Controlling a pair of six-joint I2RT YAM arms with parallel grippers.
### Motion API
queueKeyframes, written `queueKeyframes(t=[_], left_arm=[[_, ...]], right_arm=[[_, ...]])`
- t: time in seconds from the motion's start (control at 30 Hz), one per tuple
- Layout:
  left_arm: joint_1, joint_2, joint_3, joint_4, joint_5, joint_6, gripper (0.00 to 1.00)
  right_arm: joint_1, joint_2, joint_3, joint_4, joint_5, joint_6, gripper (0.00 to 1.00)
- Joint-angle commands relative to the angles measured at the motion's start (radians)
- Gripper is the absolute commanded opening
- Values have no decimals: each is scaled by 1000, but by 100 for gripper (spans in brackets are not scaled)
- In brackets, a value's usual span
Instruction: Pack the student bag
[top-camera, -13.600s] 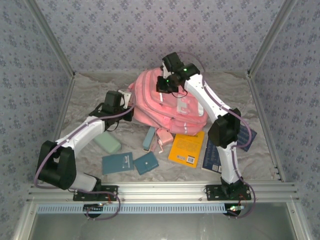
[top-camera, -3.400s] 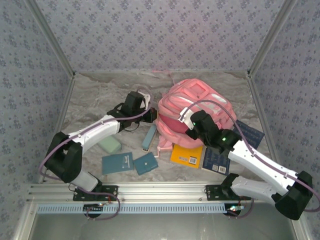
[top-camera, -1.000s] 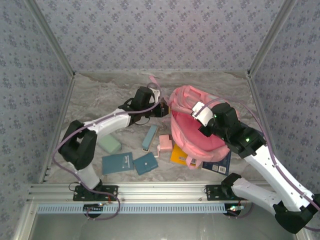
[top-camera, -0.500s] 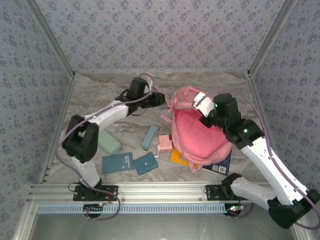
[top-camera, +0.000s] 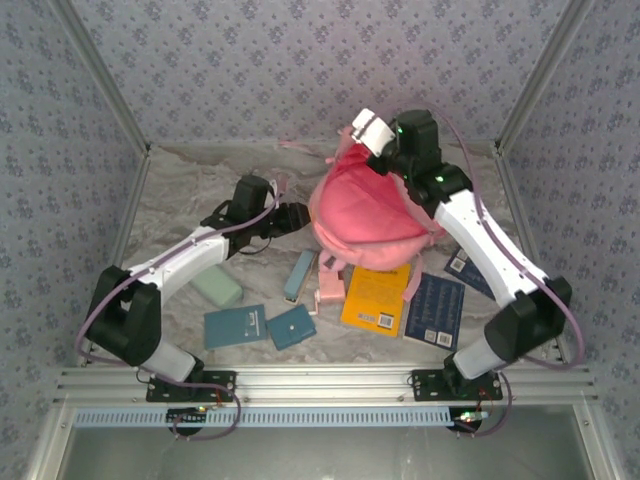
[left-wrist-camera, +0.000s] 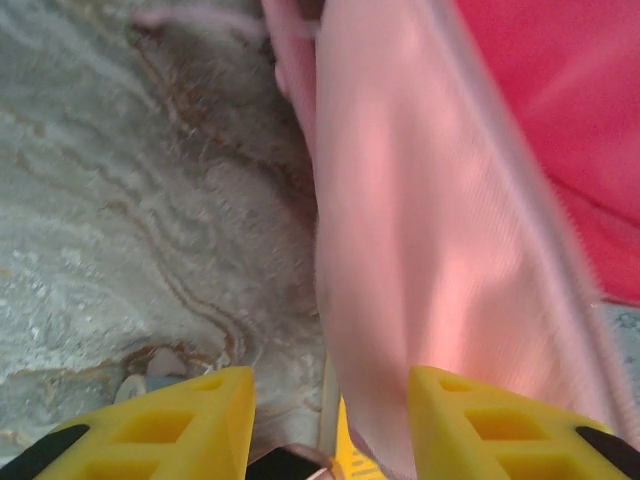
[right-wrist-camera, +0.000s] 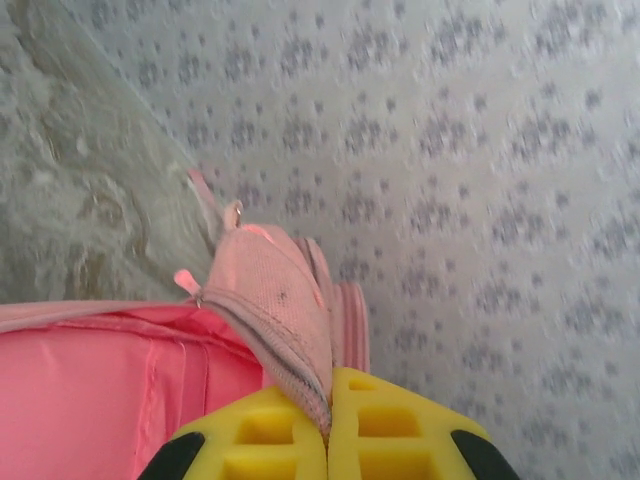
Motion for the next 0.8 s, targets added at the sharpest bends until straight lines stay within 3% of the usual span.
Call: queueKeyframes(t=[0.0, 0.33, 0.53, 0.63, 0.77], left_arm=[[-5, 41, -6, 36, 21, -36, 43], [-7, 109, -16, 123, 52, -81, 42], [-8, 162, 10, 146, 61, -102, 42], [-8, 177, 20, 141, 68, -108, 43], [-5, 125, 18, 88, 42, -77, 44]], right_arm=[[83, 63, 149, 197, -148, -36, 0], [266, 247, 258, 199, -219, -95, 0], [225, 297, 187, 208, -108, -27, 0], [200, 306, 137, 211, -47, 11, 6], [174, 304, 66, 247, -8, 83, 8]])
